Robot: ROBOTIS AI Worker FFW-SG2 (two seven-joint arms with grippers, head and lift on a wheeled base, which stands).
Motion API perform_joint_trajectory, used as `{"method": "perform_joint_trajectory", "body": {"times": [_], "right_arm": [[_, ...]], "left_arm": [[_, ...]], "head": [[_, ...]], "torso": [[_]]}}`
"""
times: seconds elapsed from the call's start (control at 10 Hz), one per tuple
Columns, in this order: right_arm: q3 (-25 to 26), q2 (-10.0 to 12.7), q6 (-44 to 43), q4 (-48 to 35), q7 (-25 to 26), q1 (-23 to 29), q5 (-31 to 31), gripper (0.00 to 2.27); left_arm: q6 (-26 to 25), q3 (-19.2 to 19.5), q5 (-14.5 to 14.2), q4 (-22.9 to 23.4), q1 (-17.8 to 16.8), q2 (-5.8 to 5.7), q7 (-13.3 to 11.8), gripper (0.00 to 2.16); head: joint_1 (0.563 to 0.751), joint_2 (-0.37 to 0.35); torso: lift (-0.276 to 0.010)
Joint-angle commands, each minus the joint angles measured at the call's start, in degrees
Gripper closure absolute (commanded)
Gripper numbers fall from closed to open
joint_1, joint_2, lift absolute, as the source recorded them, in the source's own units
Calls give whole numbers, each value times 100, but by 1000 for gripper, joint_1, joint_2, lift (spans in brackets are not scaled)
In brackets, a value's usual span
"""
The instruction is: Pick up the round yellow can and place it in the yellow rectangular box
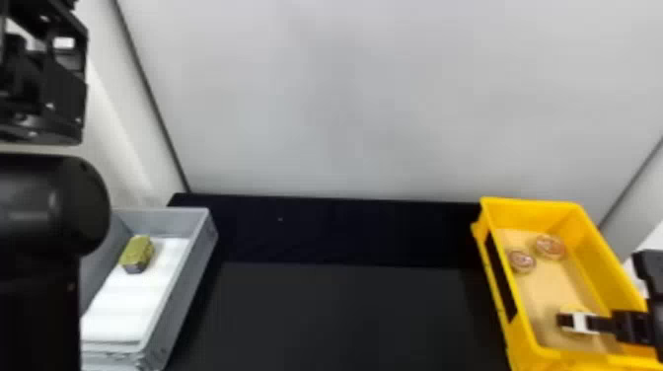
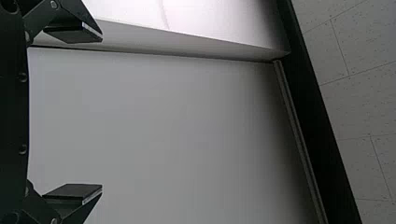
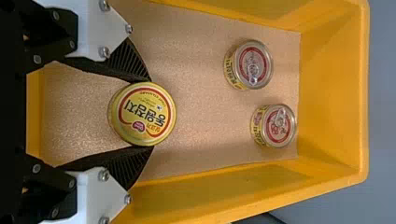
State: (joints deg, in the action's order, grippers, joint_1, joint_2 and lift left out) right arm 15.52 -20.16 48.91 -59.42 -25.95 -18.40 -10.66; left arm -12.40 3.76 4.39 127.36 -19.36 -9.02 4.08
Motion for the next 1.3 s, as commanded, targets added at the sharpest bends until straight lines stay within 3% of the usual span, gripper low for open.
{"method": "perform_joint_trajectory", "body": {"times": [0.0, 0.2, 0.4, 0.7, 1.0, 1.2], "right_arm": [[-75, 3, 323, -114, 124, -6, 72, 56], [-75, 3, 280, -448, 98, 109, 221, 113], [-277, 29, 631, -1915, 248, 328, 292, 108], [-524, 65, 1300, -4236, 547, 47, 309, 113], [-1218, 144, 1132, -5616, 1681, -594, 353, 94], [-1350, 355, -406, -6037, 2657, -665, 643, 113]], "left_arm": [[0, 3, 0, 0, 2, 5, -4, 140], [0, 29, 0, 17, 11, 5, -13, 140], [0, 55, 0, 26, 28, 14, -13, 140], [-9, 73, 18, 35, 46, 58, -13, 140], [9, 170, 18, 44, 107, 102, -13, 140], [35, 240, 9, 53, 143, 93, -13, 140]], "head": [[663, 54], [663, 54], [663, 54], [663, 54], [663, 54], [663, 54]], "torso": [[-7], [-7], [-7], [-7], [-7], [-7]]}}
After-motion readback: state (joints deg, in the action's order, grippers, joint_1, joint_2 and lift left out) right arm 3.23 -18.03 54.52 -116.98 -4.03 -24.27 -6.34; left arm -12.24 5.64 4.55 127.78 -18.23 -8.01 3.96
